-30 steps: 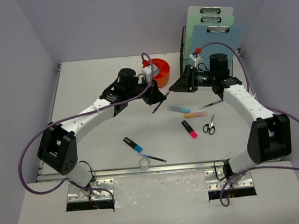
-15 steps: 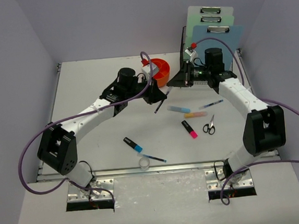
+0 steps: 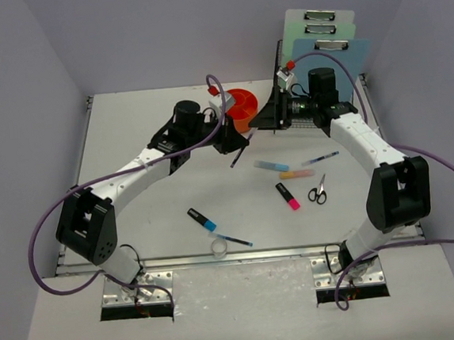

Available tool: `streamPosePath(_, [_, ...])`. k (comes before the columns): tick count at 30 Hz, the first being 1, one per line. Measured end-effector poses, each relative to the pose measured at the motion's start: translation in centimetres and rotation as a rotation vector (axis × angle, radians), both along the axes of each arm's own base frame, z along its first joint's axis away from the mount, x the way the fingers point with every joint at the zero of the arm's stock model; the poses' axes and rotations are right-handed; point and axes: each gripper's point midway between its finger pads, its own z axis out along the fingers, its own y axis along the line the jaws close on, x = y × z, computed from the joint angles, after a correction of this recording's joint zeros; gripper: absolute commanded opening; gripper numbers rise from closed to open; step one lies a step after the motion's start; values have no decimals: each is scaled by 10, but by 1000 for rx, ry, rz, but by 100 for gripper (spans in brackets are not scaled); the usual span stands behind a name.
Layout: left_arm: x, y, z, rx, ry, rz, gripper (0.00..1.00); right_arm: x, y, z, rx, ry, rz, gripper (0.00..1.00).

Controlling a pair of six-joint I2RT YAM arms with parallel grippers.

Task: Organize the desk

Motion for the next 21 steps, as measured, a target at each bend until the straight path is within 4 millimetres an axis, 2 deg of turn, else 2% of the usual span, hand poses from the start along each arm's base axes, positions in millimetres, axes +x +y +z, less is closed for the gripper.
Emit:
streamPosePath(3, [0,0,1,-5,2,1,0,-1,2,0,-2,-4,6,53])
streamPosePath(6, [0,-1,2,-9,3,2,0,-2,7,-4,-9,-6,21,39])
streamPosePath(8, [0,-1,2,-12,4,2,3,-2,12,-8,-17,-5,31,22])
streamPosePath(10, [0,-1,3,-15,7,3,11,0,16,-12,-28,-5,38,7])
streamPosePath(12, [0,-1,3,-18,10,6,29,3,18,-15,-42,-6,34,0])
streamPosePath(13, [1,-1,3,-19,12,9,41,5,18,-17,-48,-9,34,0])
streamPosePath(15, [2,0,4,-22,15,15,74,9,18,-18,-60,-11,30,0])
streamPosePath(18, [4,3,2,-14,16,23,95,20,18,-15,-95,-44,17,0])
streamPosePath(21, [11,15,-2,8,25,52,100,45,16,0,-147,-149,-8,0])
